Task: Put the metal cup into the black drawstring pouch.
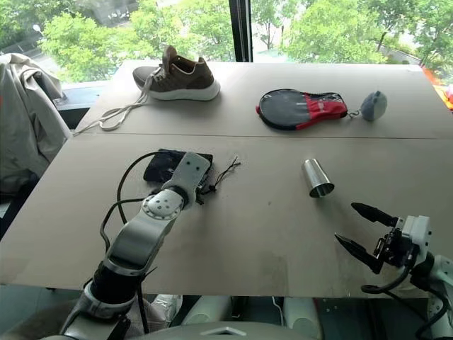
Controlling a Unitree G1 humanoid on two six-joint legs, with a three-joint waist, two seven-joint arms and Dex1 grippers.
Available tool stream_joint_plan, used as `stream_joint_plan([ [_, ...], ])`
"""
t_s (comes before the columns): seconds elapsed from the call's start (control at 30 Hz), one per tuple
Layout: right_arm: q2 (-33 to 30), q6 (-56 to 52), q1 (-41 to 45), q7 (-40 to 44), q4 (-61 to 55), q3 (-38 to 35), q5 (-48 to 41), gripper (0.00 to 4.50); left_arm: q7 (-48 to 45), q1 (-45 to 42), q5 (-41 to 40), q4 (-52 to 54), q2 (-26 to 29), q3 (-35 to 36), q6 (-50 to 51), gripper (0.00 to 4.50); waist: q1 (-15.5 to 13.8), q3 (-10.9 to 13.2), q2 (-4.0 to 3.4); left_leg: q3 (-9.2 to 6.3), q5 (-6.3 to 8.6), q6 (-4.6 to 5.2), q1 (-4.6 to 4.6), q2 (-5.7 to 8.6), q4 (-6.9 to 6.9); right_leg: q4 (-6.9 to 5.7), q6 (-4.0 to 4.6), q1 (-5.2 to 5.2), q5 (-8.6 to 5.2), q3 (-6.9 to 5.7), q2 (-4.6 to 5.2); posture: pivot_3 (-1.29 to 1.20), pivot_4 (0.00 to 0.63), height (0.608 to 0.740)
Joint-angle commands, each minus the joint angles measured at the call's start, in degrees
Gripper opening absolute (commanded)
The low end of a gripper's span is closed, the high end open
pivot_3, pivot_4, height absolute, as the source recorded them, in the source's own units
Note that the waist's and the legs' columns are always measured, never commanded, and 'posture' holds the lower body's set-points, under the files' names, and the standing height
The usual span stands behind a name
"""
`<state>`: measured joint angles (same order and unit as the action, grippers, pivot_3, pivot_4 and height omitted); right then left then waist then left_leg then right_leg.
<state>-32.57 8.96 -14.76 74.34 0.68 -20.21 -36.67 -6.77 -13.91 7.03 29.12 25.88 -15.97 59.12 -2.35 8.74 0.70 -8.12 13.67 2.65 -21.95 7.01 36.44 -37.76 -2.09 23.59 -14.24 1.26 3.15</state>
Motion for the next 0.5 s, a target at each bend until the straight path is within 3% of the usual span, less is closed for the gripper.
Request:
stream_joint_plan([
  [0.03, -0.5, -0.1, 0.1, 0.1, -0.8, -0.7, -0.3, 4.5, 0.3, 2.0, 2.8, 3.7, 2.6, 2.9, -2.6, 0.04, -0.1, 0.0, 0.0, 0.0, 0.03, 0.02, 0.0, 0.0, 0.0, 0.0, 0.0, 0.0, 0.0, 0.0, 0.0, 0.0, 0.15, 0.74],
  [0.5, 0.4, -1.0, 0.2, -1.3, -2.4, 0.4, 0.0, 4.5, -2.2, 7.4, 3.7, 4.2, 4.1, 8.7, -14.4, 0.04, -0.1, 0.0, 0.0, 0.0, 0.12, 0.12, 0.0, 0.0, 0.02, 0.01, 0.0, 0.0, 0.0, -0.01, 0.01, 0.0, 0.15, 0.74],
])
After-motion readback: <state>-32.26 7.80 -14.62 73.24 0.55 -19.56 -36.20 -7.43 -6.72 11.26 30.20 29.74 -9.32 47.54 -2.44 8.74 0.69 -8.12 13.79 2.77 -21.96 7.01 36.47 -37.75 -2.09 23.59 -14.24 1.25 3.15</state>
